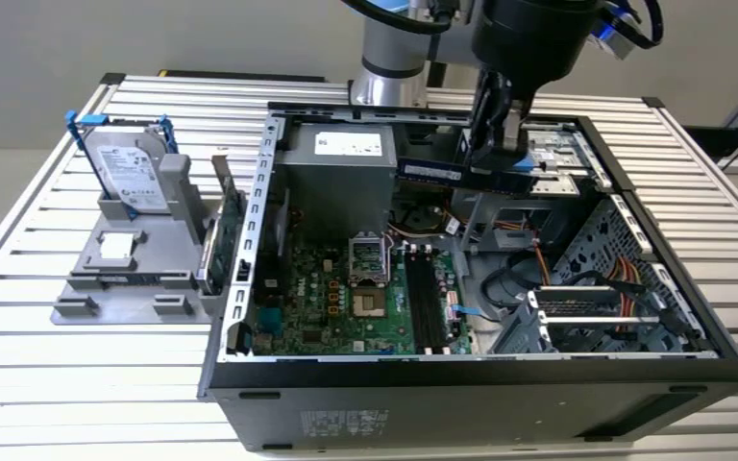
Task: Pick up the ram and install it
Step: 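Insert the ram into the slot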
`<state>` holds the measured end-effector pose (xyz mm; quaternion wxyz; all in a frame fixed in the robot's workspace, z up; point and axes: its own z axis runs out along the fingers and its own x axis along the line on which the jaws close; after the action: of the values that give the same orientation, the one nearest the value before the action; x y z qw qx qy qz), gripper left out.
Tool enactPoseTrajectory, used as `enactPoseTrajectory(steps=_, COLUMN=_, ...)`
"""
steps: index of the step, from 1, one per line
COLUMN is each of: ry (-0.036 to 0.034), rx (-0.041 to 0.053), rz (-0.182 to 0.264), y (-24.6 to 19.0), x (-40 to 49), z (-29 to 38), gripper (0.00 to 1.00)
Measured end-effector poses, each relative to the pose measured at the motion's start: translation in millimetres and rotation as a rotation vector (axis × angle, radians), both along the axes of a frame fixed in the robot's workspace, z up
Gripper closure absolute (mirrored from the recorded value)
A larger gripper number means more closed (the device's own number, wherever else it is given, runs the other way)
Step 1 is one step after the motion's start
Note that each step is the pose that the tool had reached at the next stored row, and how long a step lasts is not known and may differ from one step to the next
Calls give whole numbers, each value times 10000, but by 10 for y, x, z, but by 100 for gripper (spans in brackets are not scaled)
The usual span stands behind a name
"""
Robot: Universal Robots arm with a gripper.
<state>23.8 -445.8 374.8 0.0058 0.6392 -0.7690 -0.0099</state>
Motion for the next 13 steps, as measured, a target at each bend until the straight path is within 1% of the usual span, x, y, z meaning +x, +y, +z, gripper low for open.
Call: enactPoseTrajectory(steps=13, ry=0, rx=0, rz=-691, y=0, x=0, z=0, gripper=100)
